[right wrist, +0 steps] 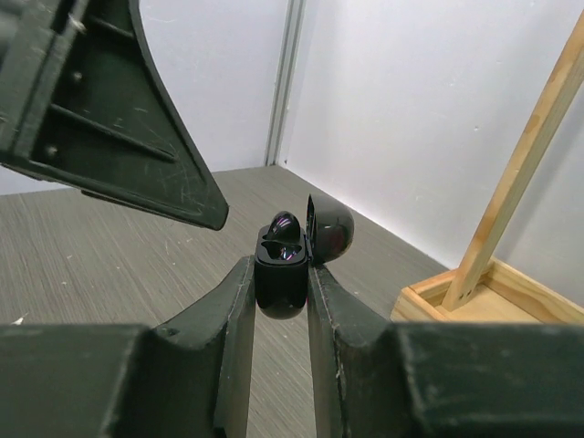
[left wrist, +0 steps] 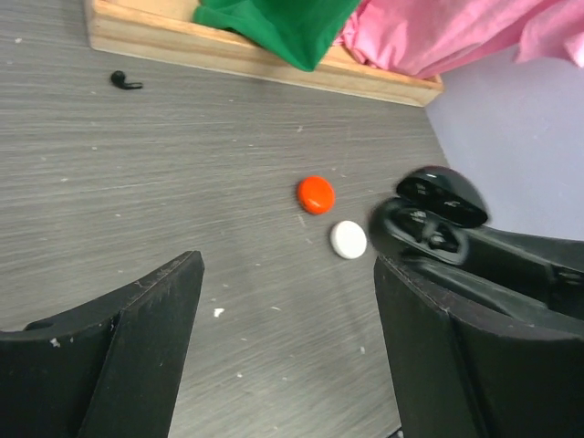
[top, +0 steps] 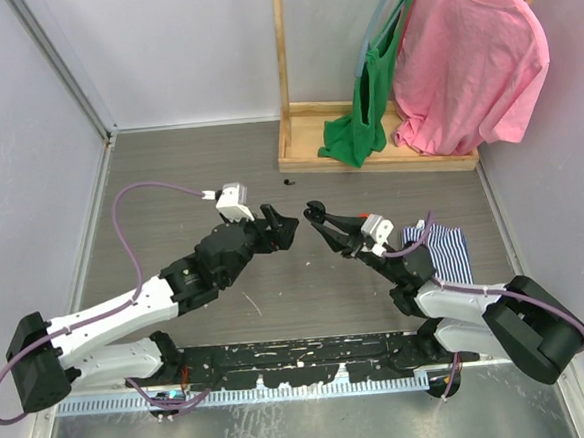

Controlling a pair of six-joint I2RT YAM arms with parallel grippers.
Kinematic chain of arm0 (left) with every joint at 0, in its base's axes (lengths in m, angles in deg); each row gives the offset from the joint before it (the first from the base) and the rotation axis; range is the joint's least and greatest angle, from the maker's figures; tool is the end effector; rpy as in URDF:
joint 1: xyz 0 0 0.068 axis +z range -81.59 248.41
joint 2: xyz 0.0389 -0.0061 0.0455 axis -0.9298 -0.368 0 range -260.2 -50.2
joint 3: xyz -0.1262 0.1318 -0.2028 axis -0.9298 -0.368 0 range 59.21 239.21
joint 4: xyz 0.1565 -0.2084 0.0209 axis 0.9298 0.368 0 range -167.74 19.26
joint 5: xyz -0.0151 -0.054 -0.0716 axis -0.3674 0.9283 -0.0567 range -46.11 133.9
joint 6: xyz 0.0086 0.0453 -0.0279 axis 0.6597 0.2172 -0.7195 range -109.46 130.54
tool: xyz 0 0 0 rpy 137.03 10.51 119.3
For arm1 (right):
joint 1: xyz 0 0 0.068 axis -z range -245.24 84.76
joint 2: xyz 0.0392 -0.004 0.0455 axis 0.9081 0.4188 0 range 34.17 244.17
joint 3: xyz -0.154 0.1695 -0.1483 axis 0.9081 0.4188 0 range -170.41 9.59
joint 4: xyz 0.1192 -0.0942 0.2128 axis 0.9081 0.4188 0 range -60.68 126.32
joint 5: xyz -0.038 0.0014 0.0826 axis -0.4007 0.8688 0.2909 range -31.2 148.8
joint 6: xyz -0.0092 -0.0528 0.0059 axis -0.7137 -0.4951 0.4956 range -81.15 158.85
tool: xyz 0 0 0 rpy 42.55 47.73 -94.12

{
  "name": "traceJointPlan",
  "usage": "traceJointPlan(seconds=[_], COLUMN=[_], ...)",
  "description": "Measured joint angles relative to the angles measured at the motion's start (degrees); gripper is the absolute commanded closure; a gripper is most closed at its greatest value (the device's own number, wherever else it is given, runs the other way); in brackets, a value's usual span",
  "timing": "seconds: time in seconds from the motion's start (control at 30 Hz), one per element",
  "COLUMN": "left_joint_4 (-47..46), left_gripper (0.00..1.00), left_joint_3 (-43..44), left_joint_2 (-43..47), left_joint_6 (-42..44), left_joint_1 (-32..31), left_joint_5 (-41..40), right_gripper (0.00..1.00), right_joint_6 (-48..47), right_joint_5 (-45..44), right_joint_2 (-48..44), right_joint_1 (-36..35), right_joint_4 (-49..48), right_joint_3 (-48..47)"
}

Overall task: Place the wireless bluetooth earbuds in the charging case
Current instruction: Adjust the charging case.

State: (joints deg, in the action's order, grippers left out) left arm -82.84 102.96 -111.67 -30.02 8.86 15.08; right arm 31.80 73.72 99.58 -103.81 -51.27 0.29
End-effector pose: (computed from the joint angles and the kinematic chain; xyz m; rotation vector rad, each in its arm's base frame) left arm 0.1406 -0.2053 0.3051 -0.0684 1.8353 -0.8078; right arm 0.1470 0.1289 0.2286 -0.6661 0.9760 0.6346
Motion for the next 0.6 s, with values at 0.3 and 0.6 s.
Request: traceJointPlan(seconds=[0.3,0.6], left_joint_4=[-5.5,-15.9], left_gripper=[0.21,0.2], left_joint_3=[-10.3,-16.7], left_joint_2=[3.0,8.3], left_joint_6=[7.7,13.3], left_joint_1=[12.4,22.5], left_joint_5=[17.6,37.1], right_gripper=[0.99,0.99], right_joint_6=[1.3,7.1], right_joint_5=[-0.4,3.1], right_joint_2=[-2.2,-3.2], right_joint_1=[0.4,1.9], right_joint_4=[6.5,9.6], right_joint_3=[0.0,-0.8])
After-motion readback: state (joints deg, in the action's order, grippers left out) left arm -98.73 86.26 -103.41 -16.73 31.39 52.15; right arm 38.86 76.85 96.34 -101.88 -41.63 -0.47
